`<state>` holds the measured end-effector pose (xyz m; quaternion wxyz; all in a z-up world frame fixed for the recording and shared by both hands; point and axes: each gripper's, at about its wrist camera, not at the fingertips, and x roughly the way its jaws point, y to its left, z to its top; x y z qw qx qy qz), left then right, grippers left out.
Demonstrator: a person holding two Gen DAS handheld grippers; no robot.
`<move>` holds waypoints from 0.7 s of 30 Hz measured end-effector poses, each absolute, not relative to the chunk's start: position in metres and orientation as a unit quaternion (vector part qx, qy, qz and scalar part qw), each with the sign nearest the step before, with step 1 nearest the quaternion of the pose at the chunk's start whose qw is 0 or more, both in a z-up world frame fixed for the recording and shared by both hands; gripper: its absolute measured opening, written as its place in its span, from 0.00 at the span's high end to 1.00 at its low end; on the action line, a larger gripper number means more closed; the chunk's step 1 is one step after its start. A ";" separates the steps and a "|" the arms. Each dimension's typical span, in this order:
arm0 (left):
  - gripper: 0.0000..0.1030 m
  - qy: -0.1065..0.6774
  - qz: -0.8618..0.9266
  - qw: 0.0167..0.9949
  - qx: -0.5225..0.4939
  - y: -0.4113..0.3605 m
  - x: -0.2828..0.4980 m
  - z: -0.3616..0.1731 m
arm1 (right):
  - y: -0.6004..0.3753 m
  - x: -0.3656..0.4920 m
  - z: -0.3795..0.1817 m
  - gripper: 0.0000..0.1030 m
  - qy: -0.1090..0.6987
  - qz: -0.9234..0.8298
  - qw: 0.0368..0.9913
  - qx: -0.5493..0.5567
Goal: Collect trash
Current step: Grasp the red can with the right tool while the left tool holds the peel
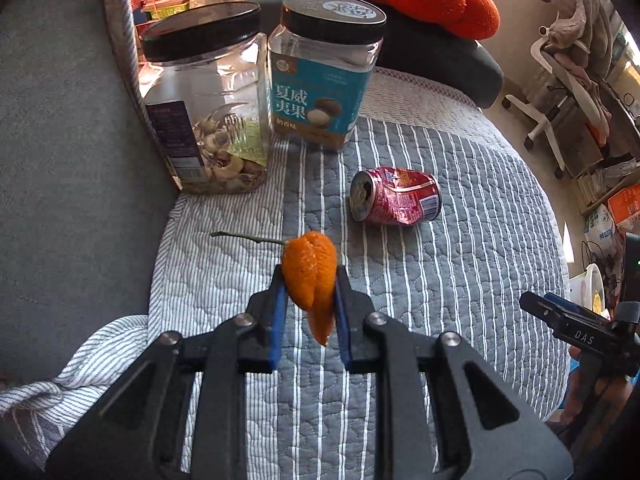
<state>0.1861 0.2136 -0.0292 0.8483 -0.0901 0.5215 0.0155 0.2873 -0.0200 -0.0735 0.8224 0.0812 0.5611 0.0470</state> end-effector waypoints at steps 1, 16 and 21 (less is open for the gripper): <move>0.77 0.522 0.016 0.848 -0.090 0.218 0.185 -0.030 | -0.014 0.290 -0.074 0.16 0.560 0.050 0.823 0.080; 0.77 0.518 0.017 0.848 -0.109 0.232 0.187 -0.025 | 0.046 0.347 -0.067 0.19 0.538 0.136 0.821 0.133; 0.77 0.519 0.039 0.846 -0.119 0.249 0.184 -0.025 | 0.075 0.372 -0.080 0.24 0.550 0.148 0.811 0.134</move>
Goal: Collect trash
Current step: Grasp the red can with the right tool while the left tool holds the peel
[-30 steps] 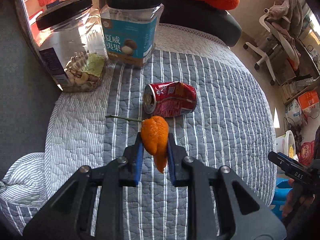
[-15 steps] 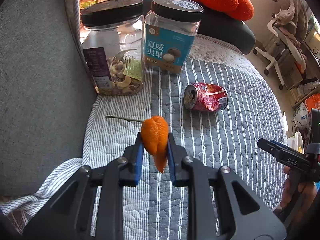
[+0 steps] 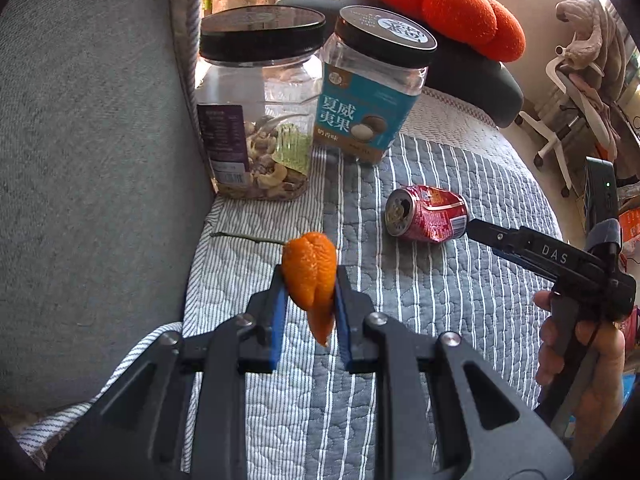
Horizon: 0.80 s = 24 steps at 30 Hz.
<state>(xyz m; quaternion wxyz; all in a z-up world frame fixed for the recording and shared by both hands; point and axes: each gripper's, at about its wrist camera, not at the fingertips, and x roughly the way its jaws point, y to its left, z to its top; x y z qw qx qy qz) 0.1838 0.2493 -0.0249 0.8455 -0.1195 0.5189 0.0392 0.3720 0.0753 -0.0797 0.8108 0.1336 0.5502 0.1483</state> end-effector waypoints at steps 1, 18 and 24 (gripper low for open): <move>0.77 0.519 0.041 0.845 -0.125 0.253 0.183 -0.025 | 0.082 0.375 -0.081 0.24 0.553 0.146 0.810 0.131; 0.77 0.527 0.040 0.839 -0.129 0.259 0.185 -0.028 | 0.147 0.379 -0.084 0.21 0.530 0.118 0.840 0.020; 0.77 0.526 0.018 0.843 -0.116 0.236 0.186 -0.023 | 0.102 0.352 -0.047 0.85 0.515 0.118 0.849 0.004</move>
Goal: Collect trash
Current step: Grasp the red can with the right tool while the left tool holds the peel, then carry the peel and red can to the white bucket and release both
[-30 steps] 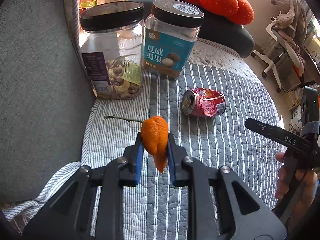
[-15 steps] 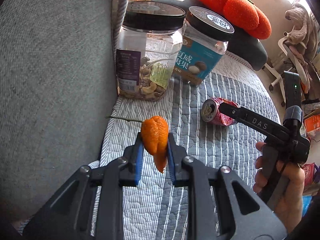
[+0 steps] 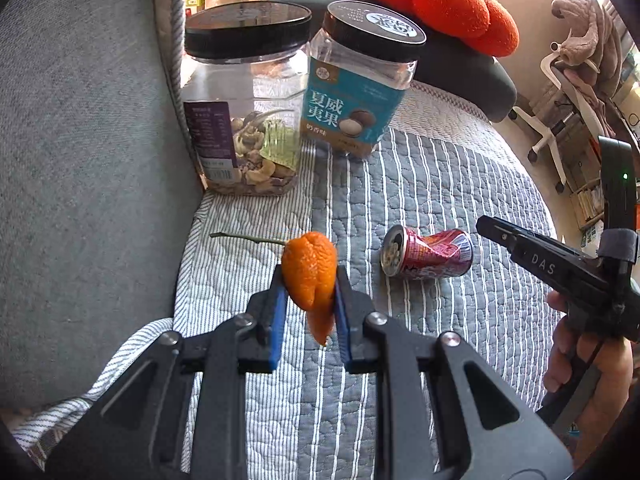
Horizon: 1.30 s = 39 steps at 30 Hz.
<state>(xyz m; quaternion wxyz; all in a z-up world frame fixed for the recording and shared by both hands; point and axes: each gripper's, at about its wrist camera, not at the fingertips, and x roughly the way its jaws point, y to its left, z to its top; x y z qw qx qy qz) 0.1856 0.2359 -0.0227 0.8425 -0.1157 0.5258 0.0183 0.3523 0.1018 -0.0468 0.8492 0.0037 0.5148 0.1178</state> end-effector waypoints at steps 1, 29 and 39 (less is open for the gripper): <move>0.77 0.526 0.012 0.843 -0.114 0.231 0.186 -0.022 | 0.091 0.348 -0.042 0.85 0.511 0.115 0.852 0.006; 0.77 0.547 0.035 0.831 -0.096 0.256 0.177 -0.027 | 0.121 0.375 -0.083 0.05 0.592 0.119 0.792 0.092; 0.77 0.545 0.025 0.834 -0.089 0.250 0.175 -0.023 | 0.146 0.371 -0.093 0.20 0.588 0.069 0.805 0.035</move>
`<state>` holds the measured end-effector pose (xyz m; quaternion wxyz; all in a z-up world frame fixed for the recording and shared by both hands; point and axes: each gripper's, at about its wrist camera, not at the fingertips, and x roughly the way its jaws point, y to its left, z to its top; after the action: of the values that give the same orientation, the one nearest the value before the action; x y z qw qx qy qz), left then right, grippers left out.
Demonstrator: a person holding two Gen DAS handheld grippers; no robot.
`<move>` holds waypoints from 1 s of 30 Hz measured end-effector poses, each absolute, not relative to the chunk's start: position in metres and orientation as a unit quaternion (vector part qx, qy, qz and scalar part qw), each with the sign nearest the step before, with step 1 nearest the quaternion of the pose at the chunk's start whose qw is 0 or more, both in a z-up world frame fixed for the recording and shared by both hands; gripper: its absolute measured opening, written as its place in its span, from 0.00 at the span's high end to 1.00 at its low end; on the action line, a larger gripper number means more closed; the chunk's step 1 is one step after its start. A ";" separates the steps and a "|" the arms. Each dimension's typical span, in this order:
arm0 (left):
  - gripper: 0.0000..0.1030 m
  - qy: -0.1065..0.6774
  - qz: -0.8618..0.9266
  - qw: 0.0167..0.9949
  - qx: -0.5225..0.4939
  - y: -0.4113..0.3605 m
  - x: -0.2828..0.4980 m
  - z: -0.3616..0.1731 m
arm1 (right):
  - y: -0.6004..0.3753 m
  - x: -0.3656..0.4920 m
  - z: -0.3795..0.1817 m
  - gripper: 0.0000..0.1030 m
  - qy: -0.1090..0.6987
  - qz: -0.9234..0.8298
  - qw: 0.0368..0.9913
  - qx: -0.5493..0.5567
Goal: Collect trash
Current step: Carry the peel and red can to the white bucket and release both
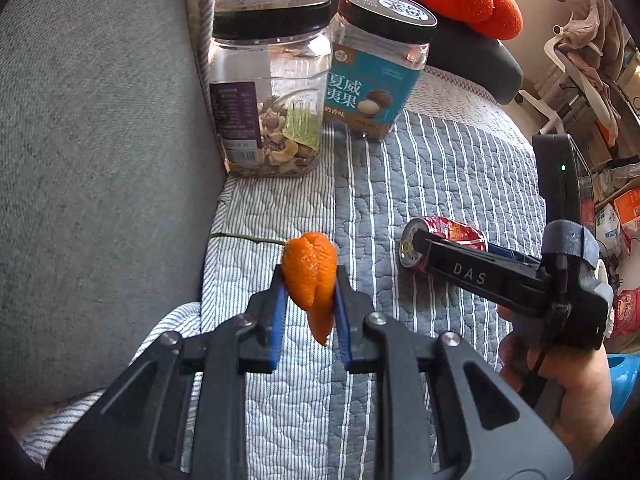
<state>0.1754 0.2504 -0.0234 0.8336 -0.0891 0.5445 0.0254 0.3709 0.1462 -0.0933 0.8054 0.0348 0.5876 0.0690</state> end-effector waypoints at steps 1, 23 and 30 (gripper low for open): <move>0.77 0.543 0.023 0.835 -0.086 0.248 0.175 -0.022 | 0.145 0.368 -0.091 0.20 0.587 0.075 0.806 0.031; 0.77 0.517 -0.075 0.853 -0.021 0.101 0.191 0.000 | -0.073 0.266 0.004 0.20 0.513 -0.005 0.857 0.042; 0.77 0.501 -0.120 0.857 -0.004 0.027 0.197 0.011 | -0.189 0.235 0.016 0.20 0.499 -0.070 0.859 0.091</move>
<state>0.1972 0.0273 0.0110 0.8572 -0.0041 0.5008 -0.1199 0.2351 -0.1889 0.0162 0.8589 0.0908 0.4991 -0.0705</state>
